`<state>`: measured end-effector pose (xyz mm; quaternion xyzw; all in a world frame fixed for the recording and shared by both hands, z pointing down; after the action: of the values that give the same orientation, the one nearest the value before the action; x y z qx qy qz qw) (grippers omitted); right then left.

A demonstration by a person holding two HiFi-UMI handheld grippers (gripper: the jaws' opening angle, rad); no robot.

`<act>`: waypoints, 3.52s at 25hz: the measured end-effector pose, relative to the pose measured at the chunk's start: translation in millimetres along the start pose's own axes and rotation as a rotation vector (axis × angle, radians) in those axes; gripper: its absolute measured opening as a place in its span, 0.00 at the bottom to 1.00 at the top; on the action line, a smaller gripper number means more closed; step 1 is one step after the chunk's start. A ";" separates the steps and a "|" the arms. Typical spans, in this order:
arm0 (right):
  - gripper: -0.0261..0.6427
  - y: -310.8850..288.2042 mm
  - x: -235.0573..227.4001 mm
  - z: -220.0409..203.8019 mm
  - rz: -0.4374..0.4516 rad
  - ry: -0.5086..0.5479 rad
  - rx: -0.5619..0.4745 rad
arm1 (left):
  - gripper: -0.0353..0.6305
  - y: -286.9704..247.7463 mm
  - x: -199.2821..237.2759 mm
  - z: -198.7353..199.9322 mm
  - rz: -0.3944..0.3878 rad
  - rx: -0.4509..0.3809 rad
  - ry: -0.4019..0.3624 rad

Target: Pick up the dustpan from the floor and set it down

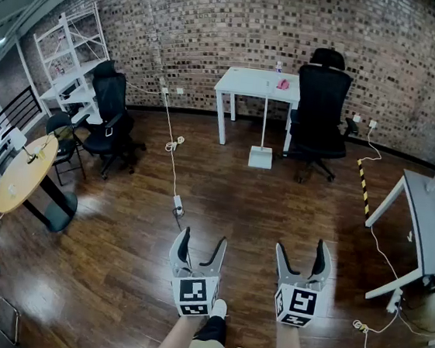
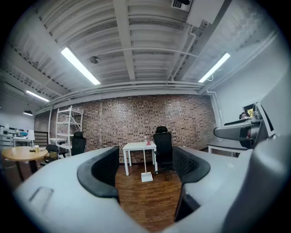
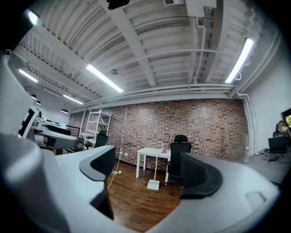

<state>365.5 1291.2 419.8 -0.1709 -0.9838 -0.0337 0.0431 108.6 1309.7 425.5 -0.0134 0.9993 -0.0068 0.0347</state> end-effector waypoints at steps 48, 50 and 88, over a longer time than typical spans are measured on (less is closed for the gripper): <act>0.55 -564.7 -180.5 -50.7 0.099 -0.139 -0.028 | 0.50 -567.3 43.5 22.2 0.008 -0.040 -0.044; 0.54 -581.6 -184.9 -59.9 0.089 -0.167 -0.009 | 0.50 -582.6 49.3 20.8 0.009 -0.041 -0.047; 0.44 -1073.3 -177.3 -97.3 0.047 -0.144 0.024 | 0.48 -1082.3 234.0 -3.5 -0.158 -0.084 0.106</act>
<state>174.8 216.0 444.2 -0.1954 -0.9804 -0.0083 -0.0251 -96.4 221.6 428.6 -0.0934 0.9949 0.0318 -0.0197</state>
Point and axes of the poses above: the fingertips, and each gripper's own axes: y backward along the fingers, x to its left, z out of its top, the point moved 9 cm from there along y, backward along the fingers, and after that the axes turned 5 degrees about z, right-handed, at the moved point
